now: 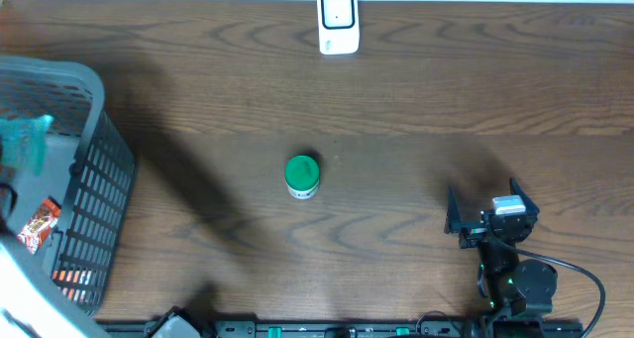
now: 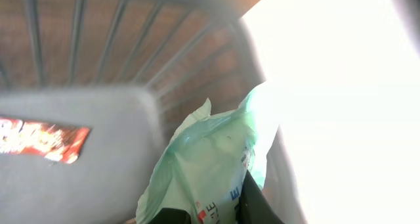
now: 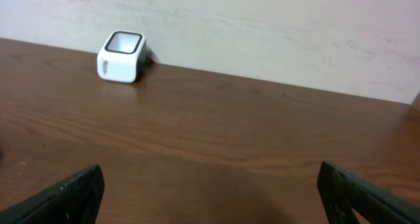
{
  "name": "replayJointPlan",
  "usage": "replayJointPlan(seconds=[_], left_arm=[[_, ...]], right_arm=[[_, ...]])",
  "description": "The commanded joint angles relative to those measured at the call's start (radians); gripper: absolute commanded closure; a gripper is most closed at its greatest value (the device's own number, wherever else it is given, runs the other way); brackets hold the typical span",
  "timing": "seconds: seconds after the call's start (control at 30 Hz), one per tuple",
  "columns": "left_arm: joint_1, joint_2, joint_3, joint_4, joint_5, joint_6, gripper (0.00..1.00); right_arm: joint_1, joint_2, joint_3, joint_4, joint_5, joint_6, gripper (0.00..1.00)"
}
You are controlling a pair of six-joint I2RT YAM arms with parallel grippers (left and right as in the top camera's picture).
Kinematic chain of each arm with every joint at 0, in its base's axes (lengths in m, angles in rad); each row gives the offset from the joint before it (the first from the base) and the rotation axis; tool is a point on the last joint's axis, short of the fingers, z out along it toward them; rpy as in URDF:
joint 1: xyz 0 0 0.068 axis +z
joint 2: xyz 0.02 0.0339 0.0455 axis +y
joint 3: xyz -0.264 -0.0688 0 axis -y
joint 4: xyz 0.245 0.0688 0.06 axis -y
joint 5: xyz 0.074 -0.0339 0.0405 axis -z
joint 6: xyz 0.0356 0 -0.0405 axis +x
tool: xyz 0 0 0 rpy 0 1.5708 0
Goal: Scan the item barcode
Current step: 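Carry the wet-wipe pack right of the jar and release it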
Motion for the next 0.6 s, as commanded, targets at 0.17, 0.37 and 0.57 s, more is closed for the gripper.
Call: replayJointPlan(seconds=[0.17,0.37,0.57], left_arm=[[-0.188,-0.325,-0.013,-0.003,0.516,-0.08,0.92],[-0.507,-0.318,-0.098,0.013,0.541,-0.005,0.92],[-0.827,-0.192,-0.233,0.171,0.534,0.084,0.92]], right_arm=[[0.016,0.0,-0.001,-0.003,-0.002,0.011,0.01],[0.016,0.0,-0.001,-0.003,-0.002,0.011,0.01],[0.016,0.0,-0.001,-0.003,-0.002,0.011,0.01]])
